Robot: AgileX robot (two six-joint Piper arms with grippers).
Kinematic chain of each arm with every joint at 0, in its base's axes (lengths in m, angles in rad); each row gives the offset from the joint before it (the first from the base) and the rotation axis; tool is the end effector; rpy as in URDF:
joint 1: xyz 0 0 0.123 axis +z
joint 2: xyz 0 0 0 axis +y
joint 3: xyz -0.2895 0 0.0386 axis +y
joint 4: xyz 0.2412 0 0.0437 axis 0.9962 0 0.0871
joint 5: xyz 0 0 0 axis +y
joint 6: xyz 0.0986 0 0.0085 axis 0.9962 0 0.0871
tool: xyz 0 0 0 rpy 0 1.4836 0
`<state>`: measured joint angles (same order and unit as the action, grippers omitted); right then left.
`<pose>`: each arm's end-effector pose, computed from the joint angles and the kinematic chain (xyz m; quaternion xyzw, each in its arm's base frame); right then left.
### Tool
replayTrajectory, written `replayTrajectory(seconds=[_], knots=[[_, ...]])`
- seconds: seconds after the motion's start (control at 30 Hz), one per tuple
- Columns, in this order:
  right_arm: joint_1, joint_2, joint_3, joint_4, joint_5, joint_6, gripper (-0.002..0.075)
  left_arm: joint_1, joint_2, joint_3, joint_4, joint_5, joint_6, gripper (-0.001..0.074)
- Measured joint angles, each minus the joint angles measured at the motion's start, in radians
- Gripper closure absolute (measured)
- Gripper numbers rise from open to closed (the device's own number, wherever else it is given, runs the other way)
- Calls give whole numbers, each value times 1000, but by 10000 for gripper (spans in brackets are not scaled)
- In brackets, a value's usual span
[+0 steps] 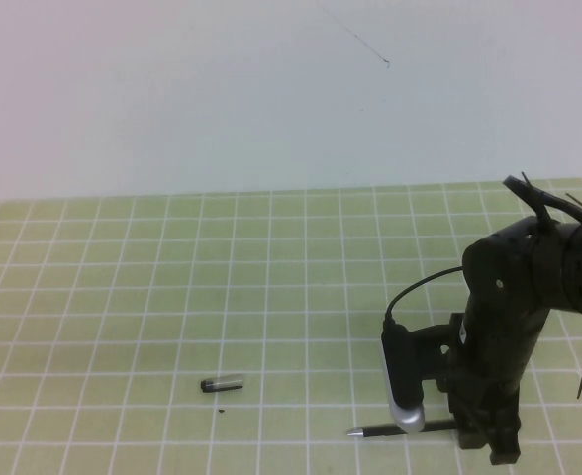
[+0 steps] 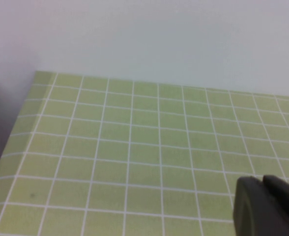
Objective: Cap the pen
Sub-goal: Put the cap on the pen
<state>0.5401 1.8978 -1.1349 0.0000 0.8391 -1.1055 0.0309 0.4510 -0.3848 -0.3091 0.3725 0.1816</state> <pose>0.2912 0.1746 0.1509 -0.7328 0.6799 -0.0078 0.0269 0.0930 -0.0081 0.2791 -0.0242 0.8142 -0.0673 0.5761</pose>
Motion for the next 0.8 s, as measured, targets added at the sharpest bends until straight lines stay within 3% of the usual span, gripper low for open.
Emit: replayTrajectory(seconds=[0.53,0.63,0.8], knots=[[0,13,0,-7,-24,0,666,0,0,0,-19,1,2,736],[0,13,0,-7,-24,0,722,0,2,-32,-23,67,13,736],[0,13,-26,-7,-12,29,729,0,22,-161,-27,223,65,736]])
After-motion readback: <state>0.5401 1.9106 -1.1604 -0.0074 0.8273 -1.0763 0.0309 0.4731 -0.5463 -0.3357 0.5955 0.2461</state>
